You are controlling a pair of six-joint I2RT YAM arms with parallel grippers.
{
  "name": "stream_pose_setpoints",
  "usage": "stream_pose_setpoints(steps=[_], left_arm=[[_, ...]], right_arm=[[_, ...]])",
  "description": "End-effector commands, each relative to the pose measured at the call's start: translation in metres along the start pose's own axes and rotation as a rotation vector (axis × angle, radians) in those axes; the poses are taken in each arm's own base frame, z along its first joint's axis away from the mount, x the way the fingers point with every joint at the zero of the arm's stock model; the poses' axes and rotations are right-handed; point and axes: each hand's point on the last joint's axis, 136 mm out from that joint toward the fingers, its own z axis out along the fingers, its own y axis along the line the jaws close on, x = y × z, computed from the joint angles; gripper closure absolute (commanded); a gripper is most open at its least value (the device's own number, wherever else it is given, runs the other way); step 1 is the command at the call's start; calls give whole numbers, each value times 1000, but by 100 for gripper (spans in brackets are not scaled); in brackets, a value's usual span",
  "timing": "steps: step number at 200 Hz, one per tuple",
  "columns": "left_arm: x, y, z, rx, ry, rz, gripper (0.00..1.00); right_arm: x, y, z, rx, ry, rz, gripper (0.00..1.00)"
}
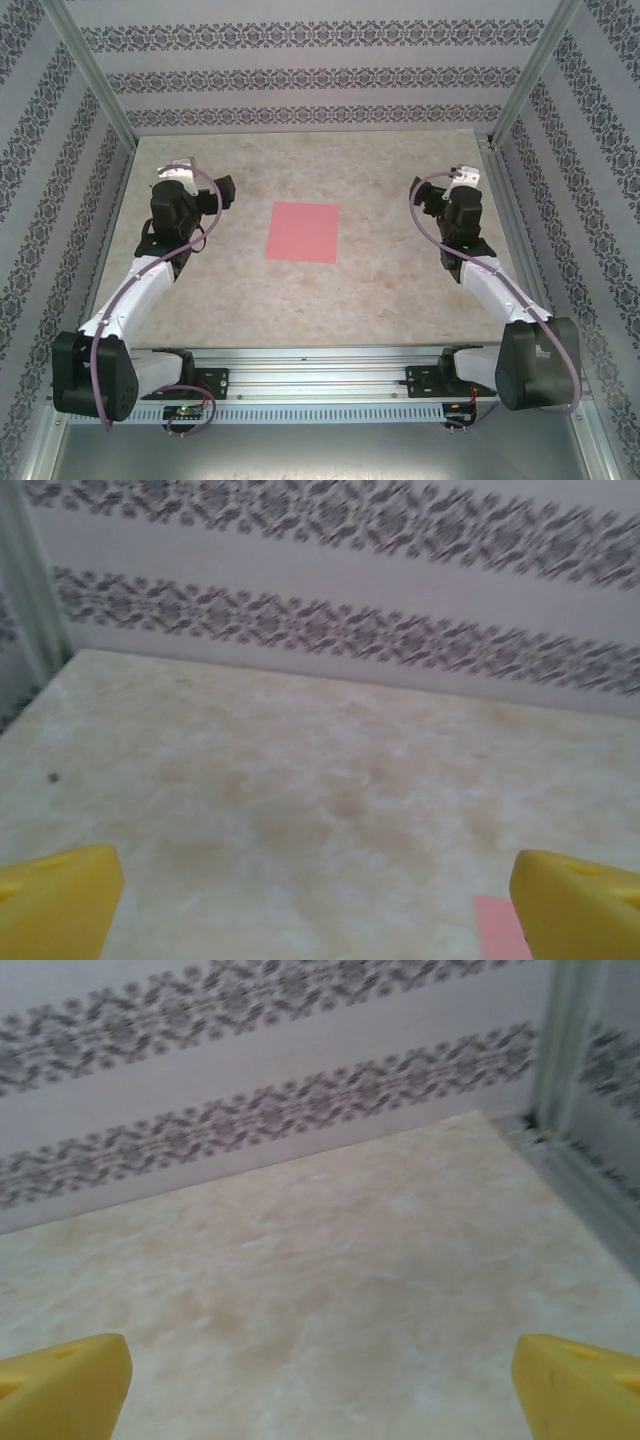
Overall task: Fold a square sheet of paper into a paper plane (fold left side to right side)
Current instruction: Pick up the square sheet of paper from the center of the table.
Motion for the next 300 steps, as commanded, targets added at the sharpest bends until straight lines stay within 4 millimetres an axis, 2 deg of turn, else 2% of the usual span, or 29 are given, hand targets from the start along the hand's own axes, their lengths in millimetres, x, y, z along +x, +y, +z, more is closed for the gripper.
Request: stream_pose_setpoints(steps=[1, 26, 45, 69, 94, 115, 151, 202, 253, 300], left_arm=[[98, -51, 4, 253, 461, -238, 7], [143, -97, 11, 374, 666, -235, 10], [172, -113, 19, 385, 752, -215, 11], [201, -108, 31, 327, 822, -232, 12], [221, -103, 35, 304, 871, -260, 13], [229, -99, 37, 282, 883, -259, 13], [242, -94, 38, 267, 911, -263, 13], [256, -88, 40, 243, 936, -262, 13], [266, -86, 42, 231, 952, -262, 12], [267, -86, 42, 230, 955, -255, 12]], right_arm=[[85, 39, 0, -68, 361, 75, 2], [120, 84, 14, -88, 507, 38, 2], [142, 110, 28, -76, 585, -18, 2], [163, 136, 51, -87, 674, -35, 2], [178, 160, 72, -104, 719, -52, 2], [185, 174, 85, -103, 736, -72, 2], [202, 188, 100, -89, 771, -96, 2], [229, 209, 96, -127, 833, -115, 2], [252, 231, 71, -226, 895, -49, 11], [258, 242, 52, -287, 926, -8, 17]])
